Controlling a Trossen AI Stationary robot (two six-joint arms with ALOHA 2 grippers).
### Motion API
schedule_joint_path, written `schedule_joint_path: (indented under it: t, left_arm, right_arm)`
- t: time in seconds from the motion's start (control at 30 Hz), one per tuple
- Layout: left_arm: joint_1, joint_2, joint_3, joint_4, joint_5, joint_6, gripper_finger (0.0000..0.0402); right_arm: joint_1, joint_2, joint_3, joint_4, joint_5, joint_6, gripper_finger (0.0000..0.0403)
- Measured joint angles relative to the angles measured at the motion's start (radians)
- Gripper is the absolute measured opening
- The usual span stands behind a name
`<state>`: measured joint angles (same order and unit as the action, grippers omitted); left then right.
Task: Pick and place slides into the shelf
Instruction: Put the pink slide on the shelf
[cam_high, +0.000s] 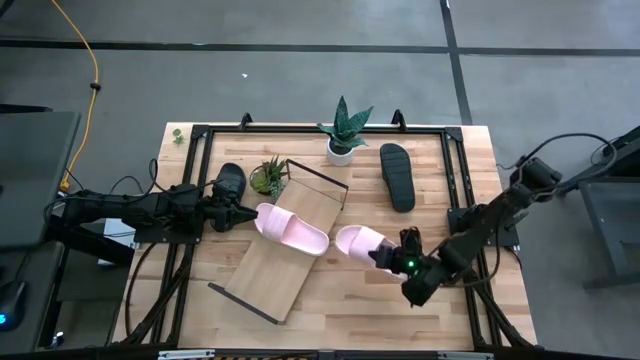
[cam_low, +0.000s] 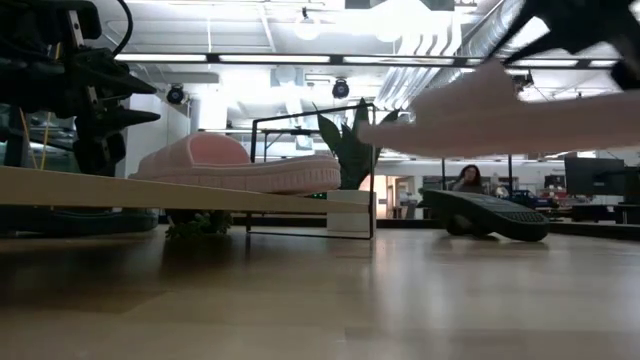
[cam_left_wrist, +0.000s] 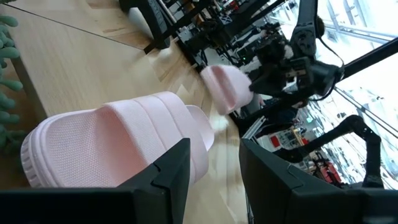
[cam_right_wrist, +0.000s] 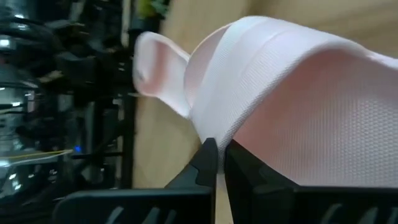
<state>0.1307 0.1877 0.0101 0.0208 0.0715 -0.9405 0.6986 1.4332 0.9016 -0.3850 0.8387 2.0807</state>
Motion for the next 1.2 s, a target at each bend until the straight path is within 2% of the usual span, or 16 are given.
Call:
schedule_joint_path:
  t: [0.1, 0.27, 0.57, 1.0, 1.2]
  left_arm:
    - [0.0, 0.0, 0.0, 0.0, 0.0, 0.0, 0.0127]
    - [0.0, 0.0, 0.0, 0.0, 0.0, 0.0, 0.0127]
    - [0.0, 0.0, 0.0, 0.0, 0.0, 0.0, 0.0127]
    - [0.0, 0.0, 0.0, 0.0, 0.003, 0.0, 0.0127]
    - [0.0, 0.0, 0.0, 0.0, 0.003, 0.001, 0.0127]
  right_arm:
    - [-0.056, -0.024, 0.0, 0.087, -0.016, -0.137, 0.0]
    - [-0.171, -0.047, 0.0, 0.192, -0.11, -0.35, 0.0]
    - [-0.344, -0.049, 0.0, 0.295, -0.289, -0.571, 0.0]
    - [-0.44, -0.046, 0.0, 0.454, -0.342, -0.657, 0.0]
    - [-0.458, 0.018, 0.0, 0.585, -0.36, -0.666, 0.0]
